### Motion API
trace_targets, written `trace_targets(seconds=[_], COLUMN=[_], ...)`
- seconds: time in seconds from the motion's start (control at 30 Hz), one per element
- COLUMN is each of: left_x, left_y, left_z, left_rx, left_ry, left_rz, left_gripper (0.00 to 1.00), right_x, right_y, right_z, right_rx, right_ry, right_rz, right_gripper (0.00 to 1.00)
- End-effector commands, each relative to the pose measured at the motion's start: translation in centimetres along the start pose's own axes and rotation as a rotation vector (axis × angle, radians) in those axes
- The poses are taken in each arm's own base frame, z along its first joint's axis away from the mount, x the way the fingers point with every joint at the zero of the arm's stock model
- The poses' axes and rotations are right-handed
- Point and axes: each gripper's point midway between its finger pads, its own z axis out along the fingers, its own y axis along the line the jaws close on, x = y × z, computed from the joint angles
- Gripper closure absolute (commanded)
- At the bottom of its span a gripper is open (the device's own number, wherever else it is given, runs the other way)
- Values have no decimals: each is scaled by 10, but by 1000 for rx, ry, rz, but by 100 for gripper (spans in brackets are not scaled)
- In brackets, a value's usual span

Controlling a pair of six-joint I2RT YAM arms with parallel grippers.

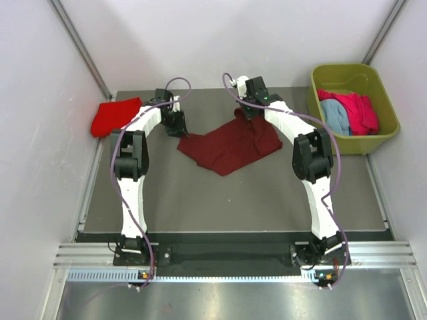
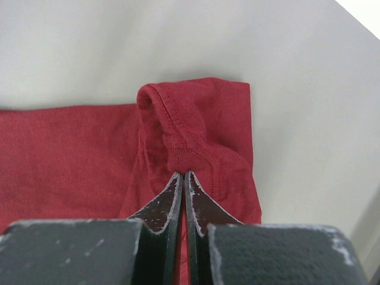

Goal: Fold and stack the t-shirts
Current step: Flatten the tshirt out

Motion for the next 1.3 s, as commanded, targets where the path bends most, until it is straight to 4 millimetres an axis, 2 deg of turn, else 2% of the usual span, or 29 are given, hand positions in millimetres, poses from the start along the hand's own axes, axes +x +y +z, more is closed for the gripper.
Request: trace_targets(seconds=[0.0,0.03,0.07,0.1,0.2,0.23,0.27,0.3,0.37,0.43,0.5,0.57,0.63,0.67,0.7,0.77,0.8,0.87,0.9,0.93,0.97,1.0,1.07,1.1,1.13,1.17,1.23,1.27], left_x=[-13,-14,-15,-21,-34,-42,-48,-57,-76,-98,-115,-125,-135,-137,-136,-136,-136,-133,-129,-127,-125,-119,-117,-114,-114,-113,-109,-106], left_y=[2,1,2,2,-2,-4,-5,-6,-12,-24,-30,-34,-38,-39,-40,-40,-40,-41,-44,-41,-41,-43,-44,-47,-47,-48,-51,-49], left_z=[7,7,6,3,-14,-26,-34,-45,-75,-110,-137,-161,-186,-195,-207,-221,-236,-254,-270,-279,-287,-300,-314,-327,-335,-344,-366,-371], left_rx=[0,-2,-6,-13,-15,-26,-37,-43,-69,-80,-103,-130,-155,-167,-184,-206,-231,-251,-256,-287,-296,-301,-315,-316,-331,-339,-352,-366], left_ry=[-32,-36,-40,-55,-95,-123,-143,-172,-247,-341,-411,-456,-510,-526,-546,-568,-594,-617,-642,-654,-669,-687,-715,-740,-756,-774,-816,-824], left_rz=[34,41,45,48,69,78,94,107,154,198,236,259,269,283,287,284,279,310,315,307,308,311,311,316,310,308,300,292], left_gripper=[62,70,93,97,100,100,100,100,100,100,100,100,100,100,100,100,100,100,100,100,100,100,100,100,100,100,100,100], right_x=[-35,-35,-36,-36,-45,-46,-46,-54,-57,-68,-76,-80,-93,-94,-102,-99,-105,-98,-103,-102,-94,-96,-86,-87,-85,-79,-68,-67], right_y=[-15,-14,-15,-15,-26,-31,-41,-49,-65,-80,-99,-113,-122,-126,-128,-125,-125,-119,-117,-117,-114,-113,-108,-106,-101,-102,-102,-105], right_z=[-28,-27,-28,-29,-41,-45,-50,-63,-77,-101,-125,-142,-170,-177,-203,-207,-225,-237,-260,-270,-273,-296,-307,-330,-336,-353,-363,-389], right_rx=[37,33,35,37,59,67,79,93,116,148,181,207,227,234,244,232,237,222,231,235,234,246,247,260,241,252,258,287], right_ry=[-96,-95,-97,-98,-123,-124,-129,-152,-169,-207,-244,-269,-319,-328,-368,-369,-398,-395,-429,-437,-428,-460,-460,-495,-509,-531,-547,-602], right_rz=[12,13,11,9,11,15,29,35,46,56,77,91,96,96,97,97,98,102,101,100,93,90,82,72,61,78,109,139], right_gripper=[100,100,100,100,100,100,100,100,100,100,100,100,100,100,100,100,100,100,100,100,100,100,100,100,100,100,100,100])
